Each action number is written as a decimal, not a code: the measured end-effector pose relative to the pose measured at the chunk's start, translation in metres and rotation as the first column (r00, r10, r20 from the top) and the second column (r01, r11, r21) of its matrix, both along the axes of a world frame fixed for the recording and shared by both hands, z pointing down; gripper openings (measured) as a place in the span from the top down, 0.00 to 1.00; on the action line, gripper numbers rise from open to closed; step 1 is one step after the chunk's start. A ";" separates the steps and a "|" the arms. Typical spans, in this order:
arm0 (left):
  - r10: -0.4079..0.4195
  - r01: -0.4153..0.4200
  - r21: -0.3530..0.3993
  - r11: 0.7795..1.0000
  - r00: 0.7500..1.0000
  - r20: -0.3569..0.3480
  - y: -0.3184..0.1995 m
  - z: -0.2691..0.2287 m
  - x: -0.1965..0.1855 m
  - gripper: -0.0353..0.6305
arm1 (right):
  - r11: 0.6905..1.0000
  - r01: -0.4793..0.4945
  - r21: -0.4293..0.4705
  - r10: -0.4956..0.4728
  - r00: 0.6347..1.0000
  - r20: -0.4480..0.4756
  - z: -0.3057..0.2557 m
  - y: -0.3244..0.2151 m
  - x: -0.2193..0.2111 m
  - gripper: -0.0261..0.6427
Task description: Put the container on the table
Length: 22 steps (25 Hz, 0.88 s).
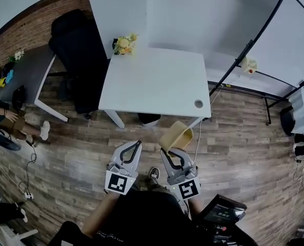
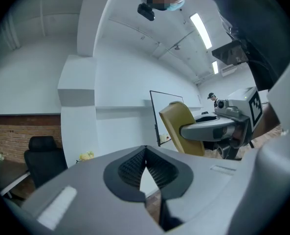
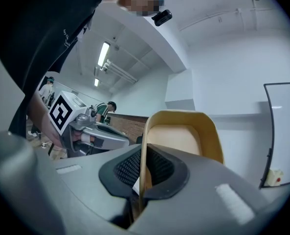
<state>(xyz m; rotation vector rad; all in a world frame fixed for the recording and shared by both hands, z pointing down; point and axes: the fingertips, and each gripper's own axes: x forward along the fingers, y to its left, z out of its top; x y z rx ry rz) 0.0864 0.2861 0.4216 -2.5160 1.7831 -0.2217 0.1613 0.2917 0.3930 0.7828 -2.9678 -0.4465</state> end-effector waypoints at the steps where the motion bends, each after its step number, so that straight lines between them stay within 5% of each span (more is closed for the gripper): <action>1: -0.001 0.001 -0.006 1.000 1.000 -0.001 -0.006 0.002 0.001 0.94 | 1.000 0.011 -0.009 -0.011 1.000 0.000 0.002 -0.005 0.001 0.94; 11: 0.039 -0.040 -0.044 0.998 0.999 -0.033 -0.062 0.026 -0.008 0.94 | 0.999 0.019 -0.048 -0.020 0.999 -0.028 0.021 -0.058 -0.020 0.94; 22: 0.135 -0.131 0.061 0.989 0.990 -0.051 -0.160 0.011 -0.080 0.94 | 0.999 -0.042 0.015 0.043 0.994 -0.096 0.006 -0.145 -0.100 0.94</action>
